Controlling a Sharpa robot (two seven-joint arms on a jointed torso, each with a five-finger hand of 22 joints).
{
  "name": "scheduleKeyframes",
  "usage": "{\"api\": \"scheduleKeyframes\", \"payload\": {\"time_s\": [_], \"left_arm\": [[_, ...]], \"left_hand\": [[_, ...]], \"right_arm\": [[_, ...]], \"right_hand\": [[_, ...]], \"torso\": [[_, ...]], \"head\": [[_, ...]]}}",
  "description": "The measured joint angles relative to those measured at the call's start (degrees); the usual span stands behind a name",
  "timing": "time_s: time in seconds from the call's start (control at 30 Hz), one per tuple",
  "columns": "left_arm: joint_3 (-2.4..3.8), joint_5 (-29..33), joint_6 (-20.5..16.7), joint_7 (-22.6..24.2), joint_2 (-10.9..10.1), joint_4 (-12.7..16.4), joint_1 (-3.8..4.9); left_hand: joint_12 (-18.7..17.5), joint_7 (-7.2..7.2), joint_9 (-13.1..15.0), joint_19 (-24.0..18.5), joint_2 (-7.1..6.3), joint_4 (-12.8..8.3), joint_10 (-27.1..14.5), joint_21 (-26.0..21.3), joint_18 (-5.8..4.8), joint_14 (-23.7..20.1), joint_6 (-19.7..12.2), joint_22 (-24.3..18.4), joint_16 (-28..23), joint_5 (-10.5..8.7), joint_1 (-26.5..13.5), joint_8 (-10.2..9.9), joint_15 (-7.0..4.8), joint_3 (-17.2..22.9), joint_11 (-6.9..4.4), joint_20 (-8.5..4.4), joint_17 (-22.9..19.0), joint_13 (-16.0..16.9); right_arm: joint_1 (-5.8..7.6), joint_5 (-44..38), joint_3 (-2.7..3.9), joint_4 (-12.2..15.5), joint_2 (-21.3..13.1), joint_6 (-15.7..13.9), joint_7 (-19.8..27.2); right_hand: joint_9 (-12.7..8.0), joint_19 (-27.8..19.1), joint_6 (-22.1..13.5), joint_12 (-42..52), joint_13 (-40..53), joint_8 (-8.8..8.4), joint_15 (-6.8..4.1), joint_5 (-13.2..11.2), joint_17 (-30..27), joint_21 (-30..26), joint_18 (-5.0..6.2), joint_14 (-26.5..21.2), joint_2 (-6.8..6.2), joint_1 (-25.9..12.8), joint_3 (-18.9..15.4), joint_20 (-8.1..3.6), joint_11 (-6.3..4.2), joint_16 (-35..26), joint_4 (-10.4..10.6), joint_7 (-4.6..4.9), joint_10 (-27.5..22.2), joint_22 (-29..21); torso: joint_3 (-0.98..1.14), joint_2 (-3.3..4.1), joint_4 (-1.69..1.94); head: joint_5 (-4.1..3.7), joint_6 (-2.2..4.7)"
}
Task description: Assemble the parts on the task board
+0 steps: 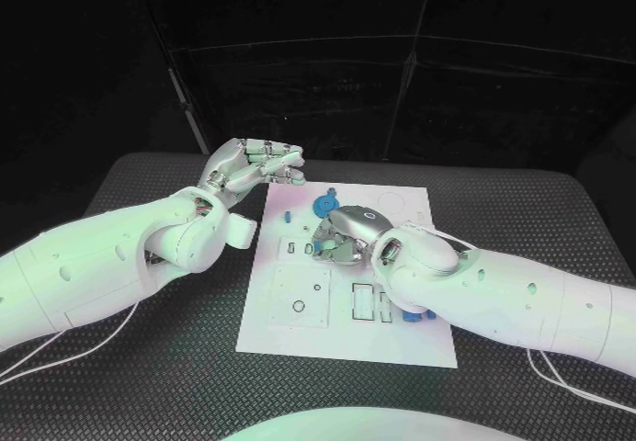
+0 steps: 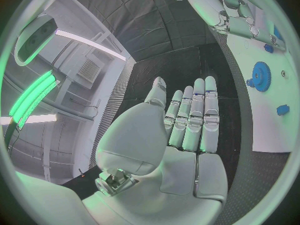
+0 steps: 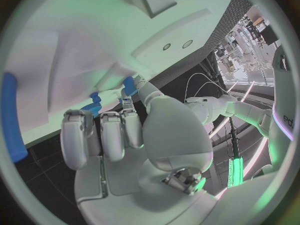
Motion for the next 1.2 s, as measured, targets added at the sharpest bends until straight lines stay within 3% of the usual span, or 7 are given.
{"api": "scheduleKeyframes", "payload": {"time_s": [0.33,0.43,0.87,0.97,1.2], "left_arm": [[0.00,0.01,0.00,0.00,0.00,-0.04,0.00],[0.00,0.01,0.00,0.00,0.00,-0.05,0.00],[0.00,0.02,0.01,0.00,-0.01,-0.01,0.00],[0.00,0.02,0.01,0.00,-0.01,-0.02,0.00],[0.00,0.02,0.03,-0.02,-0.02,-0.12,0.00]], "left_hand": [[0.00,0.00,0.00,0.00,0.00,0.00,0.00,0.00,0.00,0.00,0.00,0.00,0.00,0.00,0.00,0.00,0.00,0.00,0.00,0.00,0.00,0.00],[0.00,0.00,0.00,0.00,0.00,0.00,0.00,0.00,0.00,0.00,0.00,0.00,0.00,0.00,0.00,0.00,0.00,0.00,0.00,0.00,0.00,0.00],[0.00,0.00,0.00,0.00,0.00,0.00,0.00,0.00,0.00,0.00,0.00,0.00,0.00,0.00,0.00,0.00,0.00,0.00,0.00,0.00,0.00,0.00],[0.00,0.00,0.00,0.00,0.00,0.00,0.00,0.00,0.00,0.00,0.00,0.00,0.00,0.00,0.00,0.00,0.00,0.00,0.00,0.00,0.00,0.00],[0.00,0.00,0.00,0.00,0.00,-0.32,0.00,-0.27,0.00,0.01,0.00,0.00,0.00,0.00,0.00,0.00,0.01,-0.01,0.00,0.00,-0.06,0.00]], "right_arm": [[-0.18,-0.18,-0.12,-0.24,-0.10,0.34,-0.49],[-0.17,-0.20,-0.12,-0.25,-0.09,0.34,-0.57],[-0.15,-0.24,-0.11,-0.43,-0.07,0.06,-0.66],[-0.17,-0.24,-0.14,-0.48,-0.08,-0.08,-0.71],[-0.24,-0.15,-0.20,-0.45,-0.21,-1.39,-0.59]], "right_hand": [[-0.60,-0.21,-3.06,-0.89,0.00,-2.09,0.43,0.02,0.04,0.00,0.01,0.00,-1.01,-1.19,-0.16,0.21,0.94,-0.27,0.26,1.20,-0.10,0.00],[-0.67,0.00,-3.39,-0.90,0.00,-2.16,0.83,0.00,0.04,0.00,0.01,0.00,-1.24,-1.42,-0.04,0.42,1.08,-0.27,0.39,1.26,0.05,0.00],[-0.70,-0.20,-3.70,-0.89,0.00,-2.17,0.83,-0.78,0.03,0.00,0.01,0.00,-1.84,-2.00,-0.63,0.62,1.34,-0.37,0.98,1.38,-0.10,0.00],[-0.95,-0.40,-5.03,-1.13,0.00,-2.65,0.97,-2.87,0.03,0.00,0.01,-0.13,-2.86,-3.01,-1.52,0.82,1.35,-0.53,1.86,1.53,-0.09,0.00],[-1.98,-0.52,-12.54,-1.37,0.00,-2.66,2.18,-2.87,0.02,-0.23,0.00,-0.09,-4.08,-4.16,-5.35,1.74,2.57,-0.53,4.24,2.88,-0.09,0.00]], "torso": [[-0.01,0.00,0.01],[-0.01,0.00,0.01],[0.00,0.00,0.01],[0.00,0.00,0.01],[0.01,0.00,0.01]], "head": [[0.08,-0.18],[0.08,-0.23],[-0.09,-0.39],[-0.10,-0.39],[0.00,-0.39]]}}
